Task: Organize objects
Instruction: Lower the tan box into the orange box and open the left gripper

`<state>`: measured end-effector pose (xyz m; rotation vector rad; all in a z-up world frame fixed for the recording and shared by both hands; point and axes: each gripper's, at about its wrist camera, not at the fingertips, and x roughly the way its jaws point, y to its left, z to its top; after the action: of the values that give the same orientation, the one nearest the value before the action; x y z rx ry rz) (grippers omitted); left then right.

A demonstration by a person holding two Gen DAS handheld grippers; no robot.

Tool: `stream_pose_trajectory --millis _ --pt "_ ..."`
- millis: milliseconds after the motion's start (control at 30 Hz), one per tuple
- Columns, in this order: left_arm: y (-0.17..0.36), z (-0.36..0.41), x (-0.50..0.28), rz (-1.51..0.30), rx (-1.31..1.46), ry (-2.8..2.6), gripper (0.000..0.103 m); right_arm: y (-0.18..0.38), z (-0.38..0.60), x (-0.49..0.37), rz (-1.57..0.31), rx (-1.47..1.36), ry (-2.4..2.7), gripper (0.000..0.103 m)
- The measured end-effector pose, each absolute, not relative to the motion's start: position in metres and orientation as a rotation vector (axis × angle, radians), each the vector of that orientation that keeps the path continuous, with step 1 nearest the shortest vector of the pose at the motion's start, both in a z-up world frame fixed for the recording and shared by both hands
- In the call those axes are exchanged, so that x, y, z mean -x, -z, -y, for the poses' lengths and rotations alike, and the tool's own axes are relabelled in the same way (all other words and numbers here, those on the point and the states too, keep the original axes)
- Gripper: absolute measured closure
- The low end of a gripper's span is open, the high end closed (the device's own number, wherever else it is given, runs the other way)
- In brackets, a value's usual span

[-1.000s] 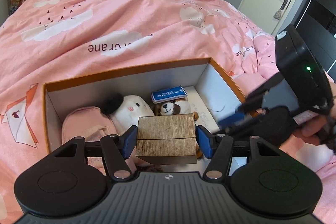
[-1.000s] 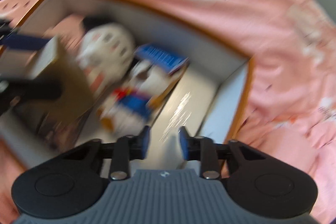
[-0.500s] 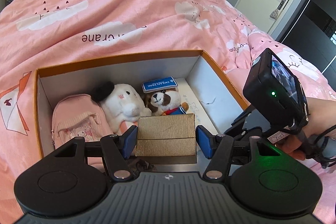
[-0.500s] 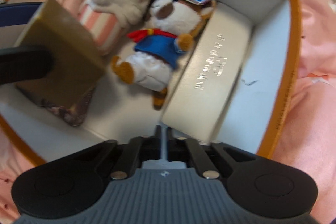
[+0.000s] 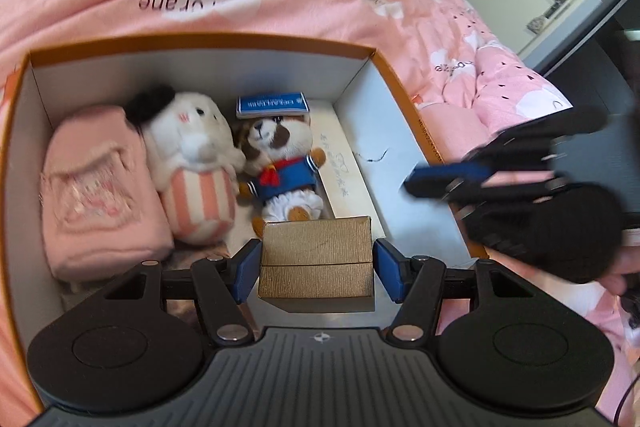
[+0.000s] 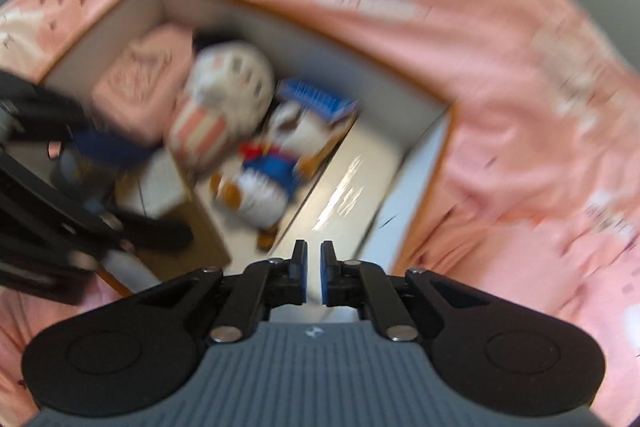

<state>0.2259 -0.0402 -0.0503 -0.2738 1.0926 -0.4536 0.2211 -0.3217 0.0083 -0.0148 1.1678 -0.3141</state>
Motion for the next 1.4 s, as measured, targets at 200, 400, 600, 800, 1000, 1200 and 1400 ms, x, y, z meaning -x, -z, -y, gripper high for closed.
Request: stream_pose_trajectory --millis 200,400,600,800,1000,1200,1400 --pt "0.062 0.058 -0.229 -1.146 0.373 0.422 0.034 -0.027 0.335 -0.200 -1.048 0.049 0.411 0.085" --pt "0.074 0.077 -0.235 -1.203 0.391 0.404 0.034 -0.020 0.343 -0.178 -0.995 -0.027 0.433 0.085" --pt "0.082 0.092 -0.240 -1.239 0.391 0.387 0.036 -0.008 0.349 -0.173 -0.976 -0.069 0.433 0.084" --pt "0.091 0.096 -0.246 -1.293 0.443 0.397 0.036 -0.001 0.354 -0.170 -0.966 -0.100 0.427 0.083" --pt "0.093 0.094 -0.244 -1.292 0.522 0.451 0.036 -0.003 0.359 -0.167 -0.941 -0.123 0.440 0.081" --pt "0.092 0.100 -0.240 -1.284 0.511 0.489 0.040 -0.003 0.358 -0.165 -0.942 -0.120 0.442 0.081" --pt "0.073 0.097 -0.228 -1.214 0.457 0.493 0.040 -0.007 0.353 -0.163 -0.939 -0.108 0.439 0.074"
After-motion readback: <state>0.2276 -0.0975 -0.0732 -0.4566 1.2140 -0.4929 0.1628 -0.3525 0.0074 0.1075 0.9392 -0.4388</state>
